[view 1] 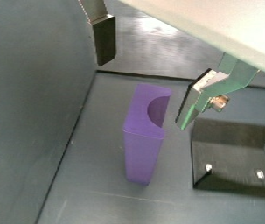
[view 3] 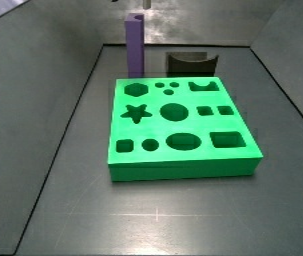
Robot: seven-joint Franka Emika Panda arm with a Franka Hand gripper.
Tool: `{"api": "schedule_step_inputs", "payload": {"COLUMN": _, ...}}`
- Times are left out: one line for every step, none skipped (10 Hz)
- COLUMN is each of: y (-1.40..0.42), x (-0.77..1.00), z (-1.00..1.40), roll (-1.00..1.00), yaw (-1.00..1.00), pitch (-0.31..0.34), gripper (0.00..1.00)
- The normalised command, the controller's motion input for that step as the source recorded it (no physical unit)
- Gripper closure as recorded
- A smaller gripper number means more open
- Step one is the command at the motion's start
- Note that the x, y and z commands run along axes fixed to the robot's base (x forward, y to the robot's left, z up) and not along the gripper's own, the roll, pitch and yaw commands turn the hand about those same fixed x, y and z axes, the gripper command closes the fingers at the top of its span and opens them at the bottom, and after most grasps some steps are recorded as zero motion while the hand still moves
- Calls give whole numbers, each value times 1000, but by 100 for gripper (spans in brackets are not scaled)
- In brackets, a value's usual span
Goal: Pick up the arch object. Move up. Place the arch object on the fixture. Regrasp the arch object. Rotate the arch object. Move to above the board. Insert the arch object.
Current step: Rotate the arch object.
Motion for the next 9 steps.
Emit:
{"api": "schedule_step_inputs", "payload": {"y": 24, "x": 37, "z": -29, "roll": 3, "yaw": -1000, "pitch": 10, "gripper": 0}}
{"api": "schedule_step_inputs", "payload": {"y": 23, "x": 37, "z": -28, "roll": 3, "yaw": -1000, "pitch": 11, "gripper": 0}}
{"api": "schedule_step_inputs", "payload": {"y": 23, "x": 37, "z": -28, "roll": 3, "yaw": -1000, "pitch": 12, "gripper": 0}}
{"api": "schedule_step_inputs", "payload": {"y": 23, "x": 38, "z": -28, "roll": 4, "yaw": -1000, "pitch": 13, "gripper": 0}}
{"api": "schedule_step_inputs", "payload": {"y": 23, "x": 38, "z": -28, "roll": 4, "yaw": -1000, "pitch": 14, "gripper": 0}}
{"api": "schedule_step_inputs", "payload": {"y": 23, "x": 38, "z": -27, "roll": 4, "yaw": -1000, "pitch": 15, "gripper": 0}}
{"api": "schedule_step_inputs", "payload": {"y": 23, "x": 38, "z": -27, "roll": 5, "yaw": -1000, "pitch": 18, "gripper": 0}}
{"api": "schedule_step_inputs", "payload": {"y": 23, "x": 38, "z": -27, "roll": 6, "yaw": -1000, "pitch": 20, "gripper": 0}}
{"api": "schedule_step_inputs", "payload": {"y": 23, "x": 38, "z": -27, "roll": 7, "yaw": -1000, "pitch": 25, "gripper": 0}}
